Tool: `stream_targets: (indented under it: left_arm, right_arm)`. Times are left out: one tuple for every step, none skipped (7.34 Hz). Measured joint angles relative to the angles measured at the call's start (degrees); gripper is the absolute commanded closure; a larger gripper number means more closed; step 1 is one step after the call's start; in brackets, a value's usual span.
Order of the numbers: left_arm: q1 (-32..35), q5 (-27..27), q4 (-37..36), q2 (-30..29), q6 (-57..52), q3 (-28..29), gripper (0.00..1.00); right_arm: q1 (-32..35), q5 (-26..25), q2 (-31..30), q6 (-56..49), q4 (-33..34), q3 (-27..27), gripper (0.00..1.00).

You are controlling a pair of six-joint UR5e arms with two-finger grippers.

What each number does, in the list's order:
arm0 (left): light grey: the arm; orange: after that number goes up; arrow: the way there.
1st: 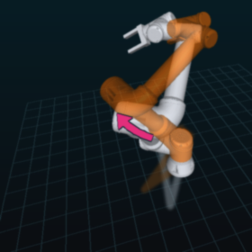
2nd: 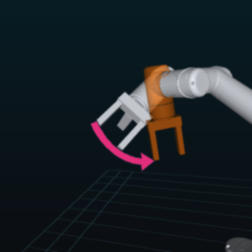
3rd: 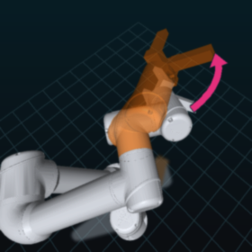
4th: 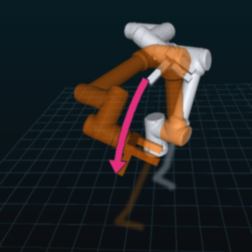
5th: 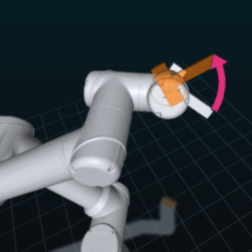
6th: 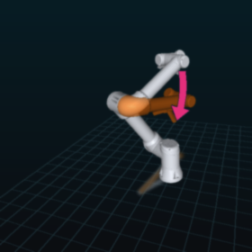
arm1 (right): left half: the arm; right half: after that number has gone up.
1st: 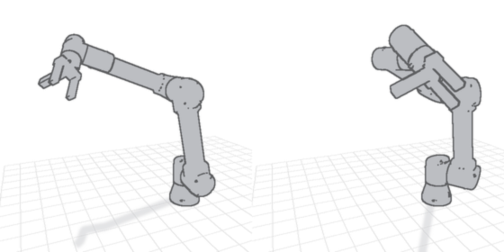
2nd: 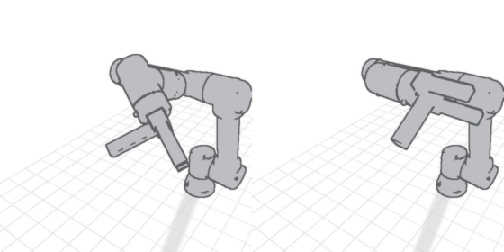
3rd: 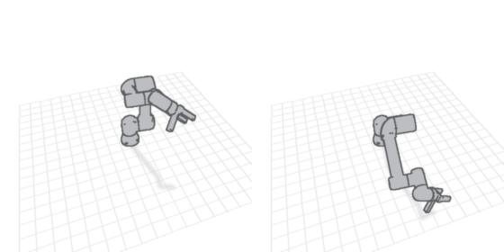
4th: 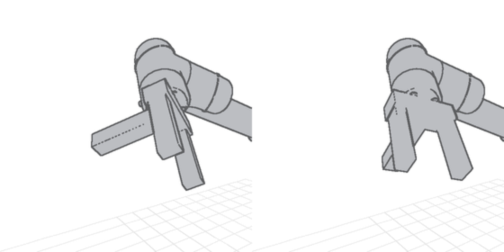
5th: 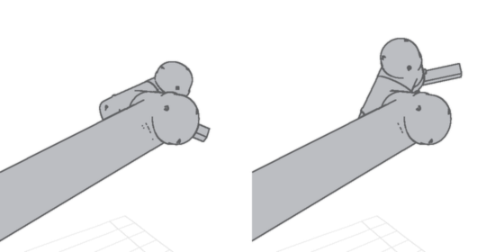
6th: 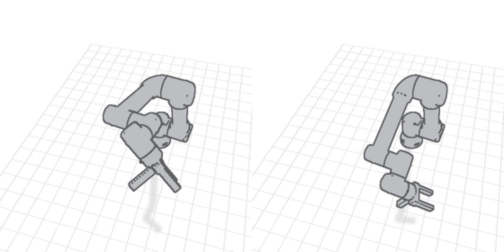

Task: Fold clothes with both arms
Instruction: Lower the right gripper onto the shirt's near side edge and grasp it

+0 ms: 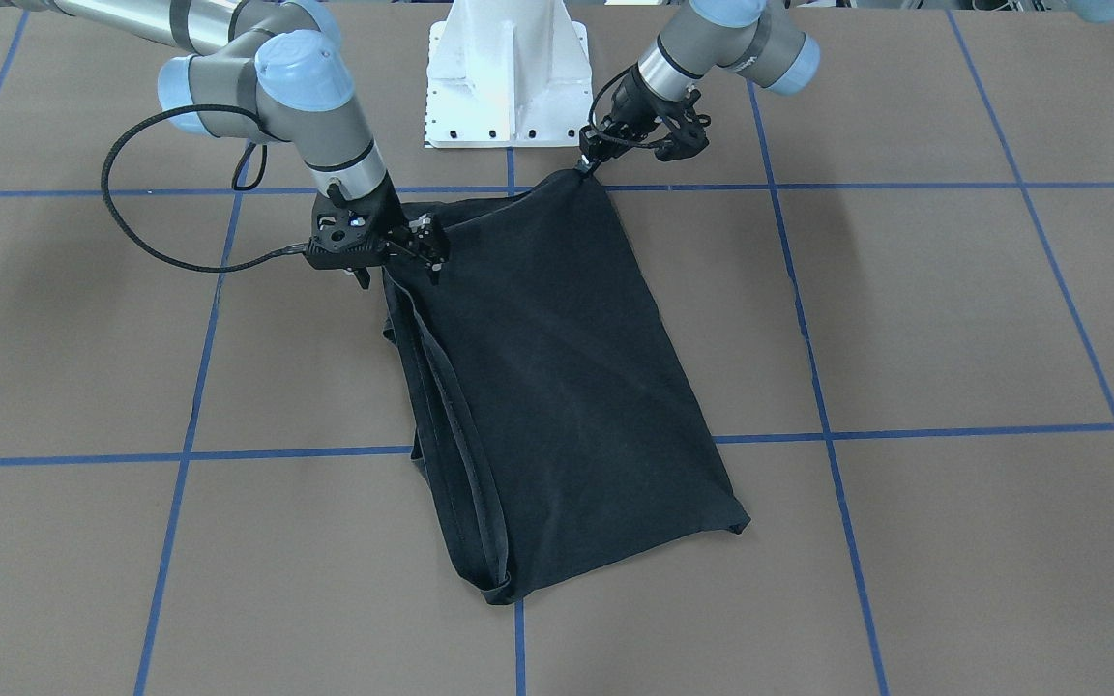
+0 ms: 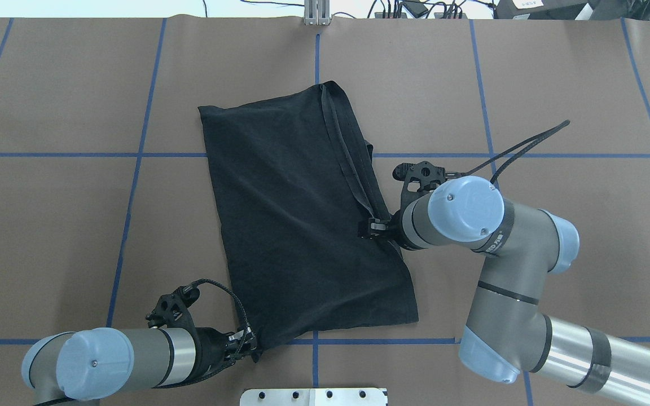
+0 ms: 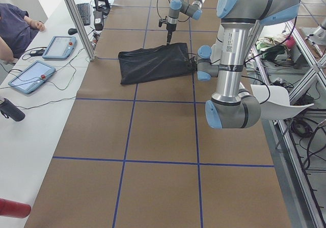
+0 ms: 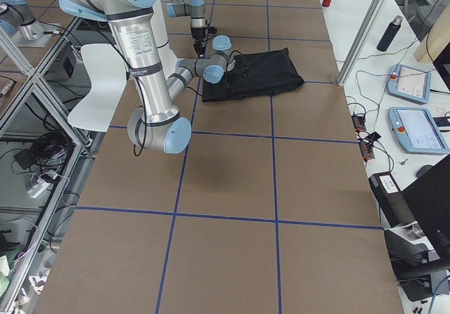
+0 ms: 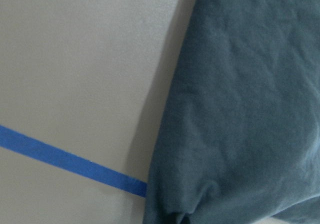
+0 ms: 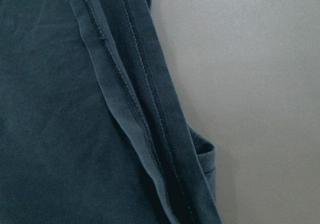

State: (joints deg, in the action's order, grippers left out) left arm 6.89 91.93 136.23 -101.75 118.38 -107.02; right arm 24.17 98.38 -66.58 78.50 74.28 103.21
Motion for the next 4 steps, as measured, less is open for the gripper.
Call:
stream_targets:
  left_arm:
    - [-0.1,0.0,0.0,0.0,0.0,0.0,1.0]
    - [-0.1,0.0,0.0,0.0,0.0,0.0,1.0]
    - [-0.2,0.0,0.0,0.0,0.0,0.0,1.0]
    - [-0.2,0.0,0.0,0.0,0.0,0.0,1.0]
  right_arm:
    - [-1.3,-1.8,-0.1,0.4,-0.2,-0.3,0.14]
    - [-2.1,-3.1,-0.2,0.5,-0.2,-0.6,0.2]
    - [-2.6,-4.5,-0.3,0.5,-0.3,-1.3,0.23]
    - [-3.0,-5.7,-0.3,0.3,-0.3,-2.1,0.36]
